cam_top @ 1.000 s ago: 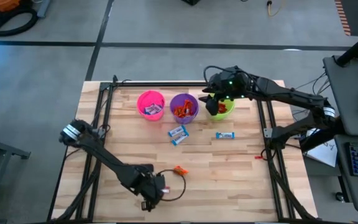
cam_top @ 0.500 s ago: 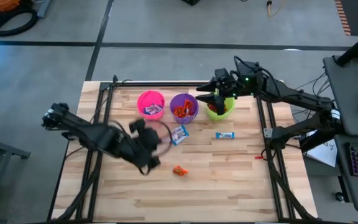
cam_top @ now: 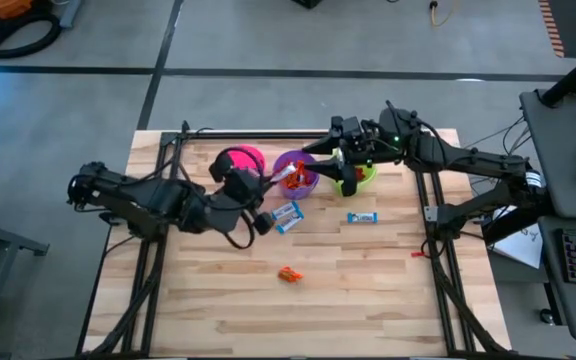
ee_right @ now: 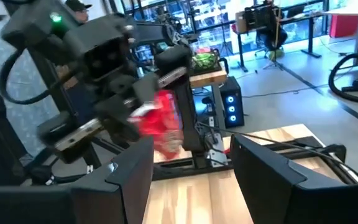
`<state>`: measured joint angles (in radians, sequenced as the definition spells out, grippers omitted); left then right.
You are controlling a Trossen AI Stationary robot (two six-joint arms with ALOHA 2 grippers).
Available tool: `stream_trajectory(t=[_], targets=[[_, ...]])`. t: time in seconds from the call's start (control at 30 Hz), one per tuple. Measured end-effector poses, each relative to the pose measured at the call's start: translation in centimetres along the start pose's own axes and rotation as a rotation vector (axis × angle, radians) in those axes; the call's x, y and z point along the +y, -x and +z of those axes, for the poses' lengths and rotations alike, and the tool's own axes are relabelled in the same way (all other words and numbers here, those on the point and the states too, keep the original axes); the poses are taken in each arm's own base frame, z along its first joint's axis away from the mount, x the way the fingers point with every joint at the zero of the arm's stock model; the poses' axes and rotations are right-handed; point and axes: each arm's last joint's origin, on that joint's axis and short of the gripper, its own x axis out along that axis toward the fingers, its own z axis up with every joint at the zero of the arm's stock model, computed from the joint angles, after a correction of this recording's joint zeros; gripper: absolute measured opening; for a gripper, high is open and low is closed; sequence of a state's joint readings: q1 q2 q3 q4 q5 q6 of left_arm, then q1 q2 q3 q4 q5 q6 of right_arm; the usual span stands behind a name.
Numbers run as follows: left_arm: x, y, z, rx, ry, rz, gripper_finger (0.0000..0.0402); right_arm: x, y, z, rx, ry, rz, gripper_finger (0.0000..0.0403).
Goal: Organize candy in baskets
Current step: Put the red chocolate into the green bucket
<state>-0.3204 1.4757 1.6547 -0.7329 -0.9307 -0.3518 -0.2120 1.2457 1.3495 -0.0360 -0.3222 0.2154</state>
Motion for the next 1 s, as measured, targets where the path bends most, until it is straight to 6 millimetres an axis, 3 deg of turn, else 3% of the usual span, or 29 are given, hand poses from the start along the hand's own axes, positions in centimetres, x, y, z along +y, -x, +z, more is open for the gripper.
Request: stream_trajectory(t=[0.57, 0.67, 0.87, 1.0], targets=[[-1.3, -3.2, -0.2, -0.019, 0.038, 0.049, 0.0004, -0.2, -1.6, -0.7, -0.009, -0.023, 0.004, 0.0197], [-1.4, -3.3, -0.3, -0.018, 0.036, 0.050, 0.0004, -0.2, -1.6, -0.8, -0.007, -0.025, 0.004, 0.0162], [-1.4, -3.3, -0.3, -0.019, 0.043, 0.051, 0.0015, -0.2, -1.6, -0.8, -0.003, -0.015, 0.000, 0.0031], [-1.4, -3.3, -0.3, -0.018, 0.043, 0.051, 0.0057, -0.2, -1.6, -1.0, 0.011, -0.027, -0.004, 0.0027]])
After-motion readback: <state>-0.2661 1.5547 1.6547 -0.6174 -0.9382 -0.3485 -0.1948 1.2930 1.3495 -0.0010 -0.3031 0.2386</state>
